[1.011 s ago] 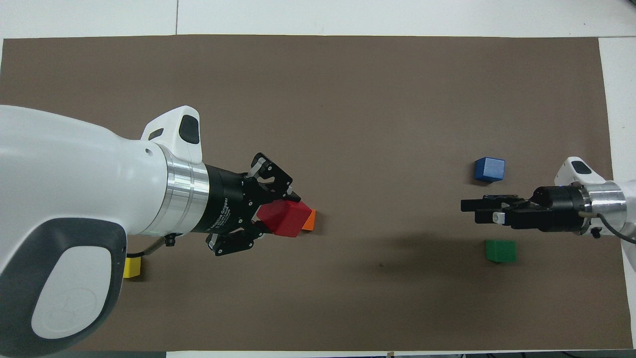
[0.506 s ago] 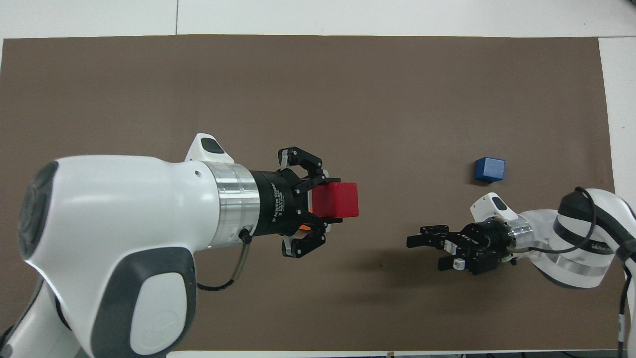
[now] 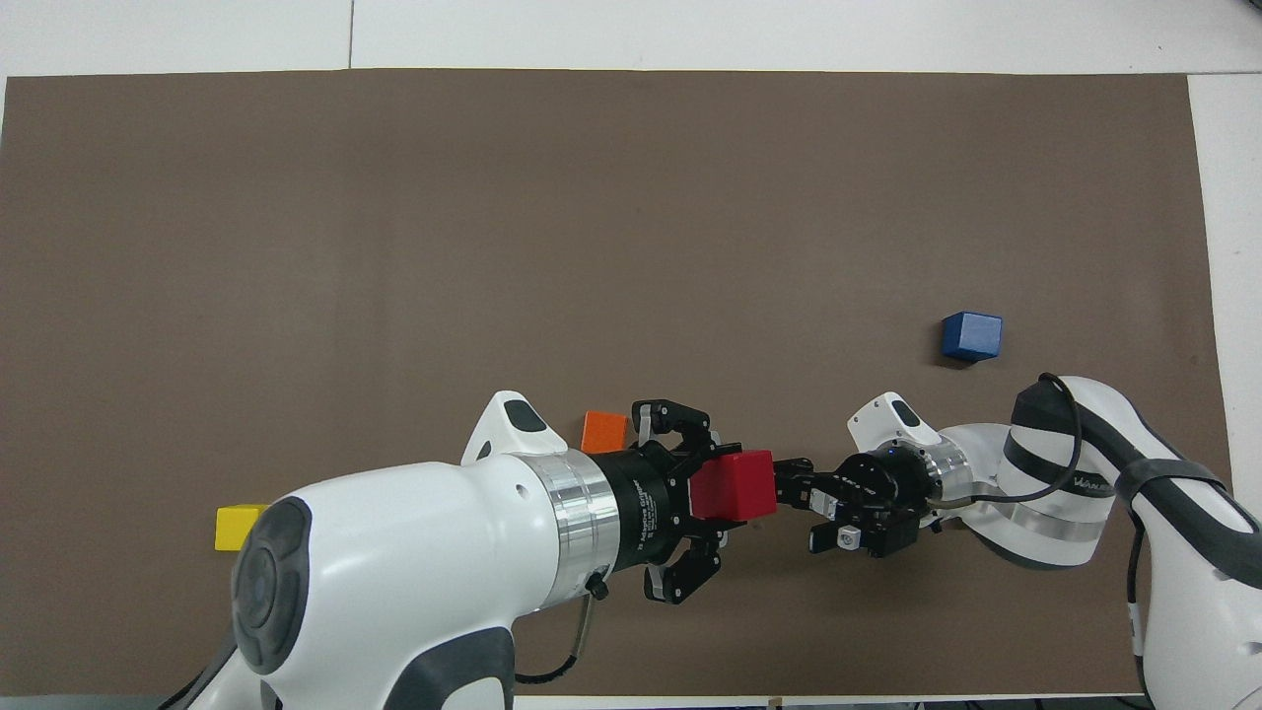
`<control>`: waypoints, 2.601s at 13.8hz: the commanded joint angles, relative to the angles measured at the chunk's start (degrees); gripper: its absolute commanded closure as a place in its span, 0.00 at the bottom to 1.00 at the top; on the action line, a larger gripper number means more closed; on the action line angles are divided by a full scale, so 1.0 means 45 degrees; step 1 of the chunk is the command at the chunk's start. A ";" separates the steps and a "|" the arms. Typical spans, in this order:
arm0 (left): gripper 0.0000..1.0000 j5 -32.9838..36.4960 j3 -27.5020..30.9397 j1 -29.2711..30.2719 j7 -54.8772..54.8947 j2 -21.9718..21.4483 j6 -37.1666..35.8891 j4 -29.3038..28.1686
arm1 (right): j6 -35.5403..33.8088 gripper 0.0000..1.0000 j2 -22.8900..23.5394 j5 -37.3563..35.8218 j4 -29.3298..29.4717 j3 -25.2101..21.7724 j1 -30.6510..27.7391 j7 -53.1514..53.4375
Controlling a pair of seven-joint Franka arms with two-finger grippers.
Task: Transfer red block to right arm and stack on blue block
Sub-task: 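Close the right gripper on the red cube held by the left gripper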
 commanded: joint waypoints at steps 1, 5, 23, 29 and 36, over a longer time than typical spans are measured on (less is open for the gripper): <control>1.00 -0.0306 0.0161 -0.0437 0.1276 -0.0448 0.0582 -0.0925 | -0.0152 0.00 -0.0286 0.0471 -0.0507 -0.0001 0.0130 -0.0177; 1.00 -0.0306 0.0161 -0.0594 0.1985 -0.0448 0.0581 -0.1102 | -0.0387 0.00 -0.0345 0.0881 -0.0644 0.0018 0.0365 -0.0138; 1.00 -0.0306 0.0141 -0.0829 0.3079 -0.0741 0.0562 -0.1746 | -0.0113 1.00 -0.0481 0.2405 -0.0898 -0.0001 0.1518 -0.0509; 1.00 -0.0306 0.0141 -0.0829 0.3079 -0.0781 0.0504 -0.1766 | -0.0074 1.00 -0.0462 0.2405 -0.0840 0.0018 0.1498 -0.0353; 1.00 -0.0306 0.0161 -0.0829 0.3060 -0.0780 0.0484 -0.1747 | -0.0094 1.00 -0.0442 0.2425 -0.0761 -0.0001 0.1459 -0.0275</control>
